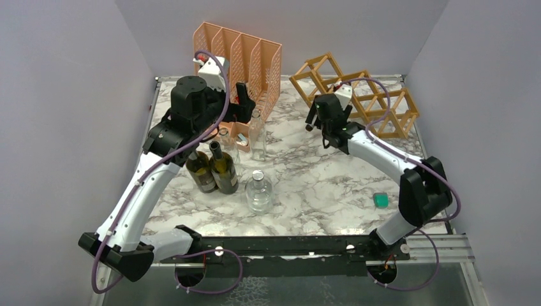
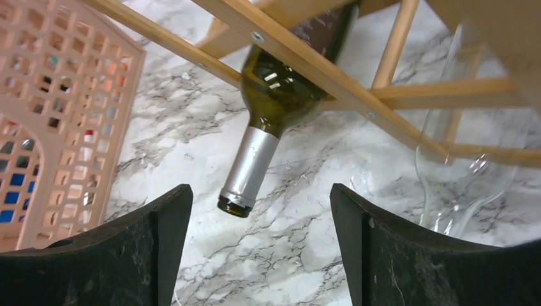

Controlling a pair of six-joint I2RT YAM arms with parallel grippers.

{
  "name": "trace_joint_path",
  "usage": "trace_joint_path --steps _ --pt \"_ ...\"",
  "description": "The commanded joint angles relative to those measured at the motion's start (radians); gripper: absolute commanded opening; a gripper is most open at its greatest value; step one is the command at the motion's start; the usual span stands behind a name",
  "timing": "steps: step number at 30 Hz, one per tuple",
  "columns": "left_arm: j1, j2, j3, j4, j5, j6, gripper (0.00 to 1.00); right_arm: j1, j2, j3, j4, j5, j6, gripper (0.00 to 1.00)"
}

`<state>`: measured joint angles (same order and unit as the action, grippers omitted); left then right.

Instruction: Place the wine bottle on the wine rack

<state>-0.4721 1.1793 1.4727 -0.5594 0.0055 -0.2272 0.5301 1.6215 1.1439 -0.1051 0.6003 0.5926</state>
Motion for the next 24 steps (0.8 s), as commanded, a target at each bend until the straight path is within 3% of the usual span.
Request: trace_joint_path --steps 1,8,10,13,24 --pt "0.006 -0.053 -0.047 0.039 -0.026 -0.003 0.99 -0.013 -0.084 0.106 -0.130 -0.100 -0.206 0.80" --pt "0.006 -0.092 -0.103 0.073 -0.022 -0.019 0.99 -0.126 -0.050 0.366 -0.324 -0.091 -0.243 0.80" --pt "0.006 -0.101 -0.151 0.101 -0.010 -0.033 0.99 -0.207 0.067 0.535 -0.451 -0.159 -0.229 0.78" --pt "0.006 -0.099 -0.170 0.113 0.000 -0.040 0.99 -0.238 0.134 0.629 -0.511 -0.163 -0.229 0.77" --pt "0.006 -0.107 -0.214 0.128 0.021 -0.051 0.99 -0.312 0.193 0.644 -0.545 -0.206 -0.218 0.63"
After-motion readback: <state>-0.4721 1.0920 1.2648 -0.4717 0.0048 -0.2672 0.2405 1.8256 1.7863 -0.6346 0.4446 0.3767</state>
